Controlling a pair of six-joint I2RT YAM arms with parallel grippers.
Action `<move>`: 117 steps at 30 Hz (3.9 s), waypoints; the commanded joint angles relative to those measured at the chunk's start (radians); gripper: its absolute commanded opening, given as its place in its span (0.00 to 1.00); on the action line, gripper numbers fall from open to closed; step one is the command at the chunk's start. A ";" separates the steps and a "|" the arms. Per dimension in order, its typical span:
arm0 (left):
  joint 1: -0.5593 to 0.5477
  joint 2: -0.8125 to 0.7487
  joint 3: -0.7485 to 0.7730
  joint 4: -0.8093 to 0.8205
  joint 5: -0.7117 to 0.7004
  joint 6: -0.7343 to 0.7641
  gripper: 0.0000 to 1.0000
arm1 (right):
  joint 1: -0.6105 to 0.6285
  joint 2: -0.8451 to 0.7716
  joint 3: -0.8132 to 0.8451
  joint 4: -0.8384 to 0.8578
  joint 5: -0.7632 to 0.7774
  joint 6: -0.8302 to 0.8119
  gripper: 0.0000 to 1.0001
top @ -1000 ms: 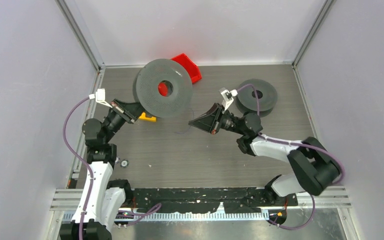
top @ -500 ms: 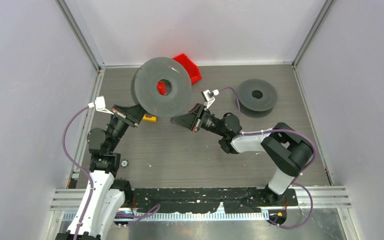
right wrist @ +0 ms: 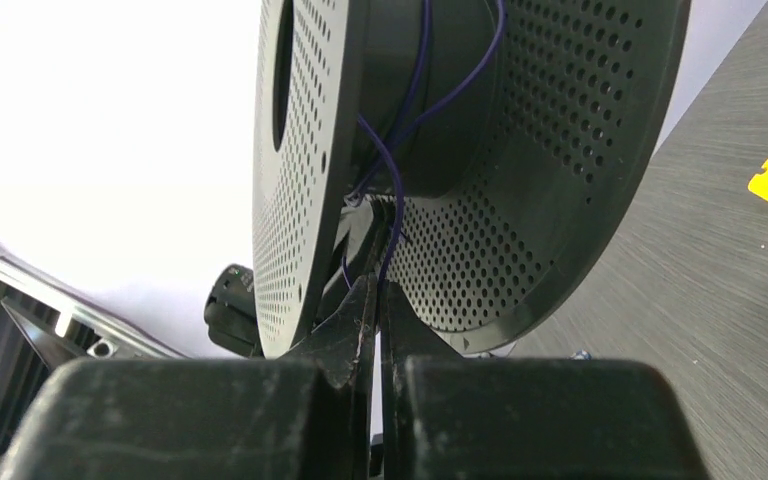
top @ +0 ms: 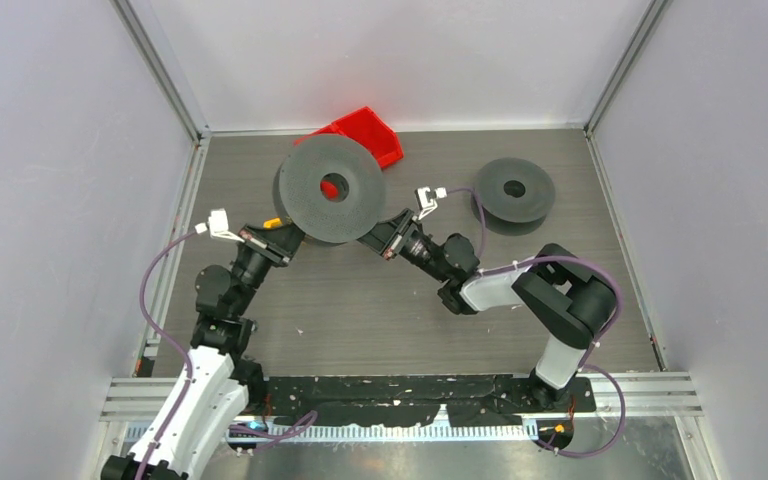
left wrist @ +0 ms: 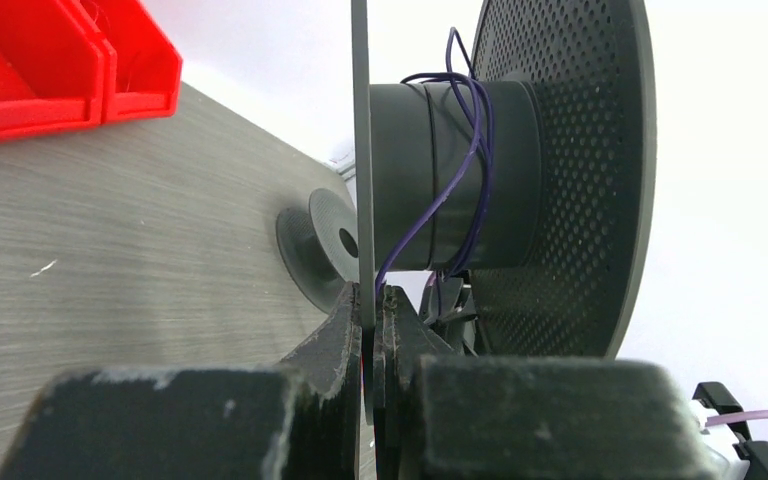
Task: Wrap the cables
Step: Wrap the cable around the cable reel.
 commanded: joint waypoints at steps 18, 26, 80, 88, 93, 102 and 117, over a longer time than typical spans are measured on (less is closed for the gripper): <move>-0.071 0.006 -0.031 0.198 -0.099 -0.094 0.00 | 0.044 -0.038 -0.045 0.117 0.188 0.244 0.05; -0.095 -0.060 -0.035 0.141 -0.126 -0.077 0.00 | 0.046 -0.021 -0.077 0.119 0.210 0.317 0.06; -0.150 0.314 -0.122 0.449 -0.109 -0.357 0.00 | -0.035 0.014 -0.252 0.047 0.152 0.247 0.24; -0.150 0.332 -0.122 0.470 -0.117 -0.380 0.00 | -0.035 -0.062 -0.272 -0.021 0.147 0.160 0.25; -0.149 0.334 -0.130 0.483 -0.125 -0.390 0.00 | -0.035 -0.099 -0.281 -0.061 0.126 0.122 0.28; -0.149 0.313 -0.132 0.471 -0.132 -0.389 0.00 | -0.035 -0.164 -0.327 -0.101 0.106 0.021 0.32; -0.132 0.188 -0.092 0.292 -0.065 -0.332 0.00 | -0.047 -0.629 -0.270 -0.817 -0.056 -0.667 0.39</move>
